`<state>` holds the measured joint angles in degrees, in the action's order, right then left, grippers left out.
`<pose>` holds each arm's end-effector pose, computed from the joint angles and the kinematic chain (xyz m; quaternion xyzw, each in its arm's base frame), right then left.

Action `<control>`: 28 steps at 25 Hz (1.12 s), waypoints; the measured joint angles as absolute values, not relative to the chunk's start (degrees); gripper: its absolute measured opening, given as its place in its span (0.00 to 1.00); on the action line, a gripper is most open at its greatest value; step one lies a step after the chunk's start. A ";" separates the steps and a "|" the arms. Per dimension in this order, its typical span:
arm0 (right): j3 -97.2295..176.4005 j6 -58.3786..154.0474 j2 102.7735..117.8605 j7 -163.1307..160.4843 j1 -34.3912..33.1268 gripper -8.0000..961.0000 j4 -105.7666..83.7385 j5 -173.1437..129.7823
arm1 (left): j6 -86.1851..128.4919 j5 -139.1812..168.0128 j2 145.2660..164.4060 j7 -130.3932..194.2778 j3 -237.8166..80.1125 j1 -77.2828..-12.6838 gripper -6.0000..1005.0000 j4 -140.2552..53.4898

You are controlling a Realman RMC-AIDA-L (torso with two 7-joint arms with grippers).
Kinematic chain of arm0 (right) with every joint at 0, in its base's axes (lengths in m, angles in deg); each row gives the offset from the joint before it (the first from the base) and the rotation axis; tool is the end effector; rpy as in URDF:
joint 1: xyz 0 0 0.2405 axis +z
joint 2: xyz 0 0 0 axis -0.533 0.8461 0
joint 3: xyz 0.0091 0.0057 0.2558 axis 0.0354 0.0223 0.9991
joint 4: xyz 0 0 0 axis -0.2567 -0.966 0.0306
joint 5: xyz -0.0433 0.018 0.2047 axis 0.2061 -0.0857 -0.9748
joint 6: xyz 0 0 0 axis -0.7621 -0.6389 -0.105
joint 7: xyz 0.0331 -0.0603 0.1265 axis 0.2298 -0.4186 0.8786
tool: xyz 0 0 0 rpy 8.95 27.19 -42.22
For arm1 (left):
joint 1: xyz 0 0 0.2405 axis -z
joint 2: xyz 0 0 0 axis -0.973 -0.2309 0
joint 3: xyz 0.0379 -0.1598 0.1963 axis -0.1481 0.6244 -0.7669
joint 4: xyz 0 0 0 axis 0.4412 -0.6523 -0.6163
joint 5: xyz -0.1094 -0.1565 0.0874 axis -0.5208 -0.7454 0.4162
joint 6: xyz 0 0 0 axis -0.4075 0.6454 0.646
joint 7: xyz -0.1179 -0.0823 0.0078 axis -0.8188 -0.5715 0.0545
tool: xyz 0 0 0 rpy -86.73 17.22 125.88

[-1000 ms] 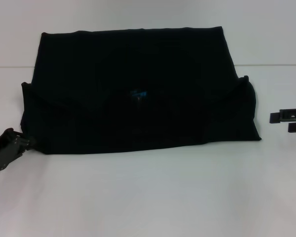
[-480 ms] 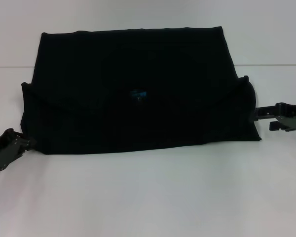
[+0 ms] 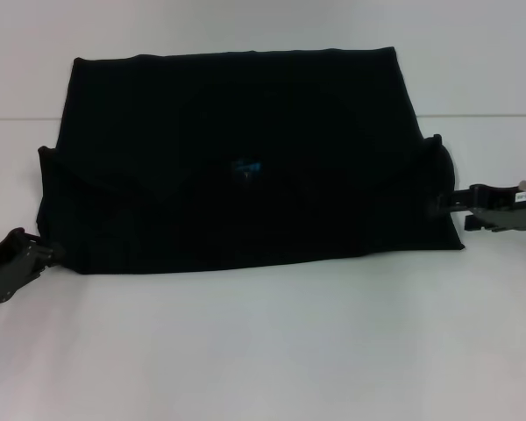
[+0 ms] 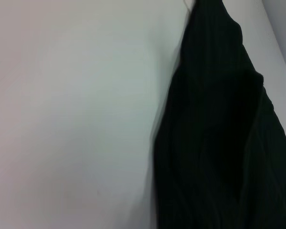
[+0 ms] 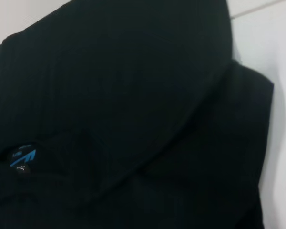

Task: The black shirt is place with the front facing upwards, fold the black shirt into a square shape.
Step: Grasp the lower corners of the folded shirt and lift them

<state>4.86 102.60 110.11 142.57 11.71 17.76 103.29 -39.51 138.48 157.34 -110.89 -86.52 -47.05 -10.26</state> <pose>0.2842 0.4196 0.0251 -0.7288 0.6368 0.0875 0.2359 -0.3734 0.3345 0.0409 -0.5274 -0.7676 -0.2802 0.2327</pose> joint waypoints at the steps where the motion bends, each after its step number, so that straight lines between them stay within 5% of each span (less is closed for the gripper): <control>1: 4.71 102.18 110.29 142.49 11.84 0.88 17.54 103.30 | -39.48 138.48 157.34 -110.88 -86.49 -47.03 0.08 -10.27; 15: 2.04 99.71 112.05 141.65 13.38 0.87 16.52 103.47 | -39.43 137.77 157.49 -110.35 -86.34 -47.31 0.08 -10.35; 27: 0.44 99.34 111.97 141.57 12.64 0.86 17.51 103.47 | -39.43 137.05 157.52 -110.22 -86.30 -47.41 0.08 -10.35; 28: 0.43 99.42 111.92 141.57 12.63 0.78 17.51 103.59 | -39.43 136.93 157.52 -110.21 -86.30 -47.40 0.08 -10.34</control>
<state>0.43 99.42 111.92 141.57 12.63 17.51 103.59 -39.43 136.93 157.52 -110.21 -86.30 -47.40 -10.34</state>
